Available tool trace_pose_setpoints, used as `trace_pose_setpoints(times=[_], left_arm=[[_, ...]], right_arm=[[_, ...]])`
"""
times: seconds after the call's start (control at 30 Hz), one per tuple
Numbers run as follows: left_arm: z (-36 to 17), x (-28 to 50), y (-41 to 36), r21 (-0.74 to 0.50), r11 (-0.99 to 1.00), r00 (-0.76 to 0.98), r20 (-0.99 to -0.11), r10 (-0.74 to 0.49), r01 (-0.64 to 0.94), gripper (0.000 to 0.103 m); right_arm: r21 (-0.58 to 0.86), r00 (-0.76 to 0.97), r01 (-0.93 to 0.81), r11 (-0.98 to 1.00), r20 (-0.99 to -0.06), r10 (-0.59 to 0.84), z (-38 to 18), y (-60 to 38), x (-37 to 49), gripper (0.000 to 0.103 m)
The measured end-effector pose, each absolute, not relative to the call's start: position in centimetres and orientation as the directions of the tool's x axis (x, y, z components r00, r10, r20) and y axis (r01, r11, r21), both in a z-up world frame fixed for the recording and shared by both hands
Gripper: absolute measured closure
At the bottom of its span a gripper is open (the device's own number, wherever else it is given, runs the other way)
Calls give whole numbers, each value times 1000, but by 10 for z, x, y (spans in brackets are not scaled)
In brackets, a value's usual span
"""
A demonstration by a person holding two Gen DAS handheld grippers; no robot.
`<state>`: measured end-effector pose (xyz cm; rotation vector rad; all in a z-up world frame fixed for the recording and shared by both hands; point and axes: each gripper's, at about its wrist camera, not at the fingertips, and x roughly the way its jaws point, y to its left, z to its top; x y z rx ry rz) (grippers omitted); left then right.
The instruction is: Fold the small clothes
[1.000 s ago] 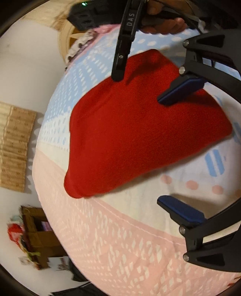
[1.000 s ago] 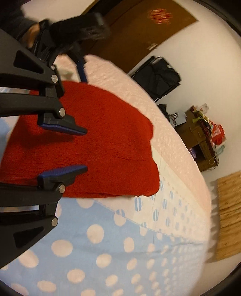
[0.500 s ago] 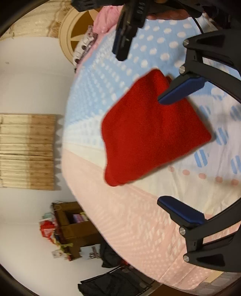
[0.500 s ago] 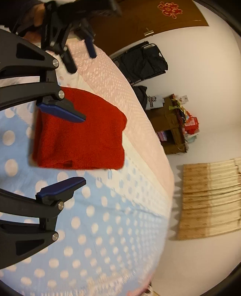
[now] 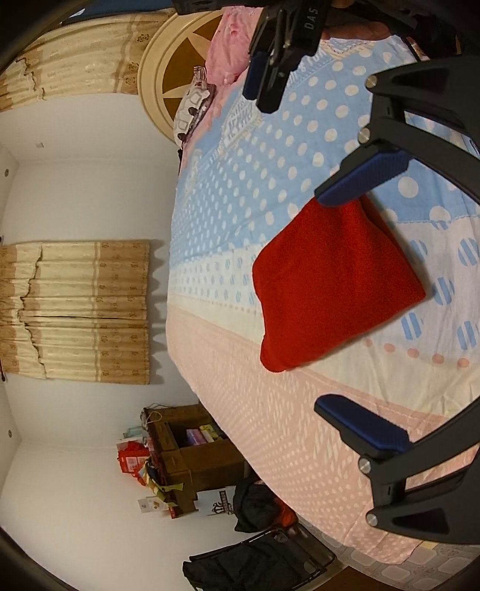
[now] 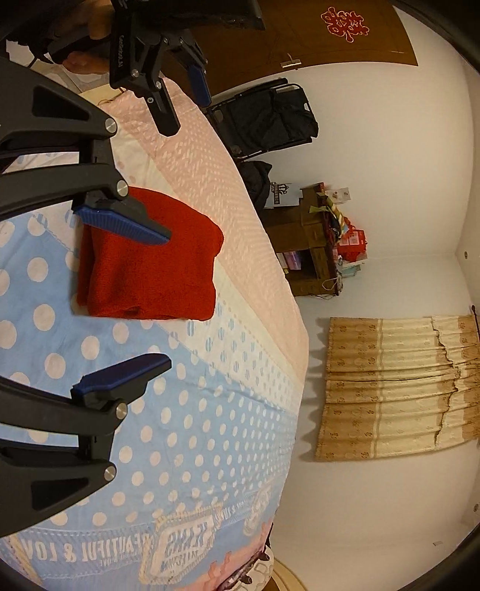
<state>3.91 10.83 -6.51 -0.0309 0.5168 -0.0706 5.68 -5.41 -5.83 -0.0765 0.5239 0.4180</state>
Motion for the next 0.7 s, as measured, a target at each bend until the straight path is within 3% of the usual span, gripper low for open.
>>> trace_pose_setpoints(times=[0.7], left_arm=[[-67, 34, 106, -36, 998, 867, -495, -62, 51, 0]], right_arm=[[39, 800, -386, 921, -482, 356, -52, -60, 50, 40]])
